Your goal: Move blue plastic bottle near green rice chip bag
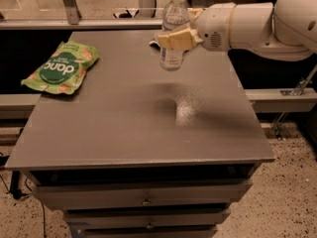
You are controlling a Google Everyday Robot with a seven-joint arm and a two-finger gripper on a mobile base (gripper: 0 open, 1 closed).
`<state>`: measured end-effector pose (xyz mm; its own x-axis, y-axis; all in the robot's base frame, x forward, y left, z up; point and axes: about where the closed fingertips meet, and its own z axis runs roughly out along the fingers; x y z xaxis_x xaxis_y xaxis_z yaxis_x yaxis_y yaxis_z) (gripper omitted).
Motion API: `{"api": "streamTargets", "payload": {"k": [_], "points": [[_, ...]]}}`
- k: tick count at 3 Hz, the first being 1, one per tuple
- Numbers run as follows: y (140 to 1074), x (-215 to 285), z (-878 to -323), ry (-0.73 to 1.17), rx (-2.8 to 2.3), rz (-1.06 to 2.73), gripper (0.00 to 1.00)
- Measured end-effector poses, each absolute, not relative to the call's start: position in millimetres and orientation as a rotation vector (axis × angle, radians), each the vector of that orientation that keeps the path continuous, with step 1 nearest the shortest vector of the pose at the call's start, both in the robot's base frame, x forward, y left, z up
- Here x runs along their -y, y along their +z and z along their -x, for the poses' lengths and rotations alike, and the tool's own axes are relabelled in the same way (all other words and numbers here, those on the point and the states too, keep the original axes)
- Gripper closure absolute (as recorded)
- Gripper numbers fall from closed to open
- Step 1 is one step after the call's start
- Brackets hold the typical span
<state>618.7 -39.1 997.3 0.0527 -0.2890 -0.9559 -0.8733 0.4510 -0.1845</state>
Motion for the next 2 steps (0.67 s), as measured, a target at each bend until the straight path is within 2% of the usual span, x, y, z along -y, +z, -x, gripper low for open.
{"api": "streamTargets", "payload": {"k": [1, 2], "points": [[1006.7, 16.0, -647.0, 0.593, -1.412, 1.064, 1.0], [1000.7, -35.0, -678.0, 0.632, -1.364, 1.111, 1.0]]}}
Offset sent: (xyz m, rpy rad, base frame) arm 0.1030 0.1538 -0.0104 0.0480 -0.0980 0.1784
